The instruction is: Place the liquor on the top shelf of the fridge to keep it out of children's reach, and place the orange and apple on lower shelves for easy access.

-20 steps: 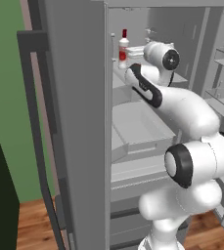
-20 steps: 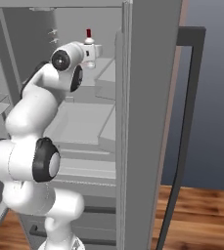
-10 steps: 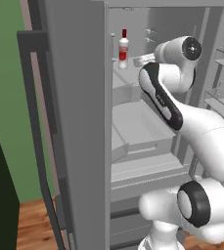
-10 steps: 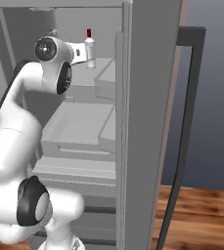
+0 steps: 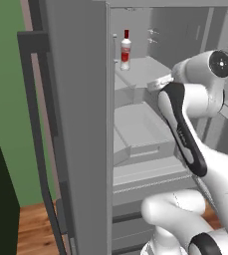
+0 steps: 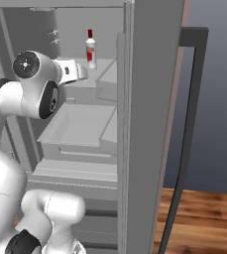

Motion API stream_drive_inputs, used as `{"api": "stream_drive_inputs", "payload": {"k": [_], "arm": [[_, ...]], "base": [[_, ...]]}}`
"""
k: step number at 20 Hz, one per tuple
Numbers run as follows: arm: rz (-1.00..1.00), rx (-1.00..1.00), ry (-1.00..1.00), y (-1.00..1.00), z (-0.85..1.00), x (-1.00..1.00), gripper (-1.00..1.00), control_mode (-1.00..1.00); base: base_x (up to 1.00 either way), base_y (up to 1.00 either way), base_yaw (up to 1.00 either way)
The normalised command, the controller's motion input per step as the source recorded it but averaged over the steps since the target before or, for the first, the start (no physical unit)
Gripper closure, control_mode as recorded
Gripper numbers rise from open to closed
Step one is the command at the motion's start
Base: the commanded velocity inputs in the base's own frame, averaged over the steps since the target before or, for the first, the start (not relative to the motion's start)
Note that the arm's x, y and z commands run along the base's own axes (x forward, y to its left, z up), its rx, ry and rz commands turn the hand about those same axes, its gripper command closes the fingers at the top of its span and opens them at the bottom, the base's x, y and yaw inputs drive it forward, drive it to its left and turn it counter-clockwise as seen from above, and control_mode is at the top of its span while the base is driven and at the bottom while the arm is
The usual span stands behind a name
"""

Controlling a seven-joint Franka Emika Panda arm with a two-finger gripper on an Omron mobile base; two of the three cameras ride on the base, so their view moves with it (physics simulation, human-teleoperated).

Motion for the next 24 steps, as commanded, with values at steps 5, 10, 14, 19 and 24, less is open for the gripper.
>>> {"api": "stream_drive_inputs", "payload": {"k": [5, 10, 14, 19, 24], "arm": [[0.00, 0.00, 0.05, 0.00, -0.21, -0.94, -1.00, -1.00], [0.00, 0.00, 0.12, 0.00, -0.02, -0.82, -1.00, -1.00], [-0.02, 0.00, 0.18, 0.00, 0.00, -0.68, -1.00, -1.00], [-0.03, 0.00, 0.17, 0.00, 0.00, -0.52, -1.00, -1.00], [-0.02, 0.00, 0.15, 0.00, 0.00, -0.42, -1.00, -1.00]], "base": [[0.00, 0.00, 0.00], [0.00, 0.00, 0.00], [0.00, 0.00, 0.00], [0.00, 0.00, 0.00], [0.00, 0.00, 0.00]]}}
